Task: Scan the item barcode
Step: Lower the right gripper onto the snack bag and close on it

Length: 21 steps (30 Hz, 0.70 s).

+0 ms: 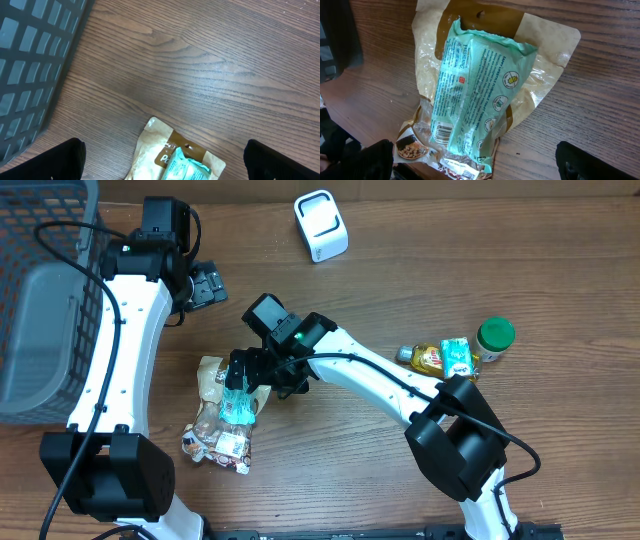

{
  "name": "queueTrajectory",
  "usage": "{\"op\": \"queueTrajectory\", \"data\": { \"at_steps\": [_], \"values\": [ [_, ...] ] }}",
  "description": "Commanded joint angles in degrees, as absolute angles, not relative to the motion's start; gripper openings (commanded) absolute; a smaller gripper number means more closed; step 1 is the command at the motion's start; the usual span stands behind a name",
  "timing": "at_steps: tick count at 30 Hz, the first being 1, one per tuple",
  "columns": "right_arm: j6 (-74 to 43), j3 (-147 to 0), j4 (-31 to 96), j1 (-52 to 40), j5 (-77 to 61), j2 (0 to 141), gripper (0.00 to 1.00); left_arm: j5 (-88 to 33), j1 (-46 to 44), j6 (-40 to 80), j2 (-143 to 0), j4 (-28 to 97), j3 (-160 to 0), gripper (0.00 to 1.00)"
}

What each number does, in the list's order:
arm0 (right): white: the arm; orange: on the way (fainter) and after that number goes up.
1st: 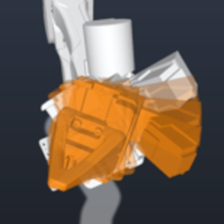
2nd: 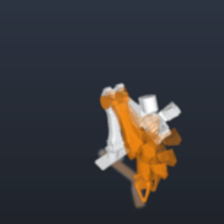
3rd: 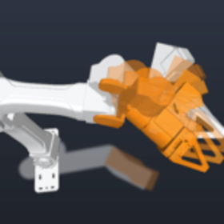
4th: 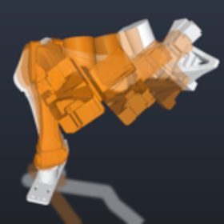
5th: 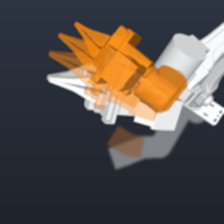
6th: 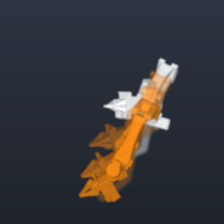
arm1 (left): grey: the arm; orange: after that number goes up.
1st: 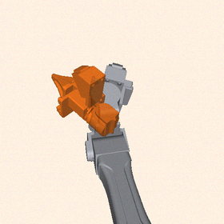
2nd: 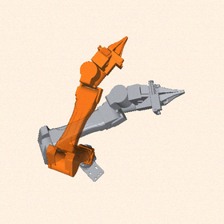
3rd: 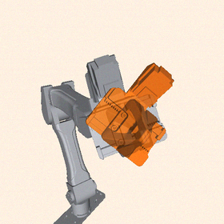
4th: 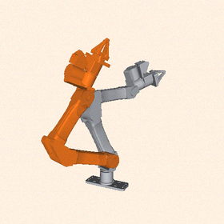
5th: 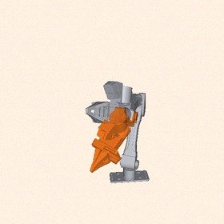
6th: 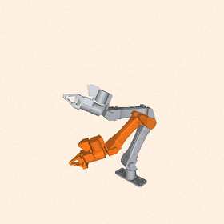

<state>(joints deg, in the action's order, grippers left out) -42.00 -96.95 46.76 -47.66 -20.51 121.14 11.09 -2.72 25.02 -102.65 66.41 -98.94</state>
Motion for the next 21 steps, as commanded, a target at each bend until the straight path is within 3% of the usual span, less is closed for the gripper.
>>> {"op": "queueTrajectory", "data": {
  "at_steps": [1,21],
  "values": [
    [-42.0,-96.71,46.78,-47.88,-19.94,119.66,1.0,10.87,-2.68,24.21,-101.91,66.37,-99.46,1.0],
    [-42.02,-96.71,45.47,-47.88,-20.12,119.66,1.0,10.87,-2.68,24.21,-101.91,66.37,-99.46,1.0]
  ]
}}
